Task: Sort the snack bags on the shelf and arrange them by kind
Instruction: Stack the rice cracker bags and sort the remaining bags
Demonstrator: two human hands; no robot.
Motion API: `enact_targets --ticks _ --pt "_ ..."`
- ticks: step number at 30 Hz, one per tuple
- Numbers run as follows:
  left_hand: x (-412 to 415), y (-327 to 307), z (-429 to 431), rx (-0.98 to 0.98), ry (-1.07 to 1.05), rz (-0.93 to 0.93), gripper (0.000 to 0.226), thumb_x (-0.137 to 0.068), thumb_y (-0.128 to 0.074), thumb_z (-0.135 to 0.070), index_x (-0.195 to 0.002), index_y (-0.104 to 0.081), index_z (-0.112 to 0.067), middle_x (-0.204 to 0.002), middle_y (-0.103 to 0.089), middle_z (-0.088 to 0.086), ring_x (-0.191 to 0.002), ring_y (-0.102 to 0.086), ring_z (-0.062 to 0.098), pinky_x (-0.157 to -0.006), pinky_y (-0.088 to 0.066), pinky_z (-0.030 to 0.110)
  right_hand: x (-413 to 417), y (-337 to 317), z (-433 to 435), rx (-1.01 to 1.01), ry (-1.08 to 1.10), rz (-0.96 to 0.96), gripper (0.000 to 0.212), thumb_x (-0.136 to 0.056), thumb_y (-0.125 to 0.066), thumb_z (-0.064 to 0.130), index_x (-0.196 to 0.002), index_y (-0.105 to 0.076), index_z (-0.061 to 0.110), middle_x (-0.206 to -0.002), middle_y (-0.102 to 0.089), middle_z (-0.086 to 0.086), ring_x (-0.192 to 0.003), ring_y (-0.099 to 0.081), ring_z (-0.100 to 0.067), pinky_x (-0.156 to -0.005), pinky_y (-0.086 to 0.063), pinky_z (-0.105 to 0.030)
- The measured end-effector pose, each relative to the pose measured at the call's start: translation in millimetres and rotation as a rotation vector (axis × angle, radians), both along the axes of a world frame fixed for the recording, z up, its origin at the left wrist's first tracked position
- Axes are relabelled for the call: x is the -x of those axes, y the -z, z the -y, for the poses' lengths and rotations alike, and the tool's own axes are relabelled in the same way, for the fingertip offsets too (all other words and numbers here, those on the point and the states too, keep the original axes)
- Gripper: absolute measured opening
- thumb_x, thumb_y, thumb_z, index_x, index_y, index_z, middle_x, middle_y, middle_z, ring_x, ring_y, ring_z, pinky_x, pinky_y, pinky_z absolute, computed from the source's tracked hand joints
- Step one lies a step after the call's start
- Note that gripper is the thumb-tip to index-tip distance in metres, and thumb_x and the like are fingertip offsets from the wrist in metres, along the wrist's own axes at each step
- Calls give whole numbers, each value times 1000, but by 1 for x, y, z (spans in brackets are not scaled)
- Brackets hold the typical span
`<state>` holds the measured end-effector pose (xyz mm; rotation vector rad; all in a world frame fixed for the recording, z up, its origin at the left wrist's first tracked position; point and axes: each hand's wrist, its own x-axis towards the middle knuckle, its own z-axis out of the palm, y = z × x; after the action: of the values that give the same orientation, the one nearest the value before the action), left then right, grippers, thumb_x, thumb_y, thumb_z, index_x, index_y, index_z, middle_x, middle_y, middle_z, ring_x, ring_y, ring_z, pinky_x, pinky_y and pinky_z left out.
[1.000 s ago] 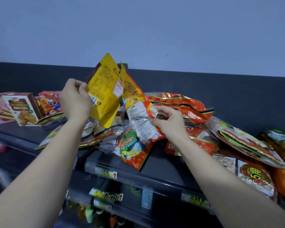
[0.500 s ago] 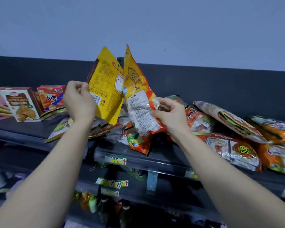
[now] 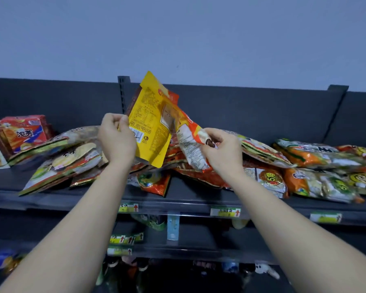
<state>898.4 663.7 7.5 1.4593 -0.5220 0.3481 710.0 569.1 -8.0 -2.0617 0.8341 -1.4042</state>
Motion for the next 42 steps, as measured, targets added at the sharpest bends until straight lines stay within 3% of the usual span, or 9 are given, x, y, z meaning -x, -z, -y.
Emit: enact_targets --ticks 3,9,28,34,37,39,42 --pt "21 -5 18 15 66 -8 10 -95 -52 -18 -86 -56 -17 -88 -61 -2 -92 -62 18 -69 -40 25 23 -7 5 69 66 6 30 -77 -63 7 -96 -76 26 -84 -74 8 -81 -66 -14 -72 -53 -38" --pt "82 -20 58 72 202 21 11 -96 -52 -18 -86 -57 -17 -85 -61 -4 -85 -59 11 -70 -41 22 82 -21 24 170 239 -22 30 -82 -64 11 -105 -74 26 -90 -73 2 -89 -62 -22 -74 -50 -37" --pt "348 -15 220 104 513 -30 11 -97 -52 -18 -88 -58 -16 -91 -63 -1 -94 -63 17 -75 -43 24 364 -22 144 130 513 -119 34 -84 -65 8 -114 -71 24 -98 -70 -8 -96 -61 -24 -78 -51 -38" --pt "400 -14 266 84 567 -85 11 -97 -53 -19 -88 -59 -15 -88 -63 0 -85 -60 12 -73 -42 24 428 -11 190 140 593 -145 30 -82 -63 6 -104 -73 24 -84 -71 -2 -87 -61 -26 -68 -50 -36" --pt "416 -17 294 106 583 -116 11 -97 -54 -18 -87 -59 -15 -81 -61 -2 -77 -57 10 -69 -43 23 452 -6 218 129 638 -199 31 -83 -62 6 -105 -73 26 -78 -69 0 -83 -59 -24 -58 -39 -29" --pt "424 -20 312 123 587 -138 11 -96 -53 -18 -87 -59 -15 -73 -57 -6 -68 -54 7 -66 -44 22 463 -4 236 121 672 -220 33 -83 -61 6 -107 -72 27 -80 -68 -1 -82 -58 -23 -58 -34 -27" --pt "433 -22 345 156 583 -141 11 -94 -53 -17 -84 -59 -16 -68 -54 -11 -66 -52 6 -72 -47 29 476 -3 270 129 686 -252 35 -82 -60 10 -108 -71 31 -85 -68 -3 -83 -59 -23 -57 -34 -26"
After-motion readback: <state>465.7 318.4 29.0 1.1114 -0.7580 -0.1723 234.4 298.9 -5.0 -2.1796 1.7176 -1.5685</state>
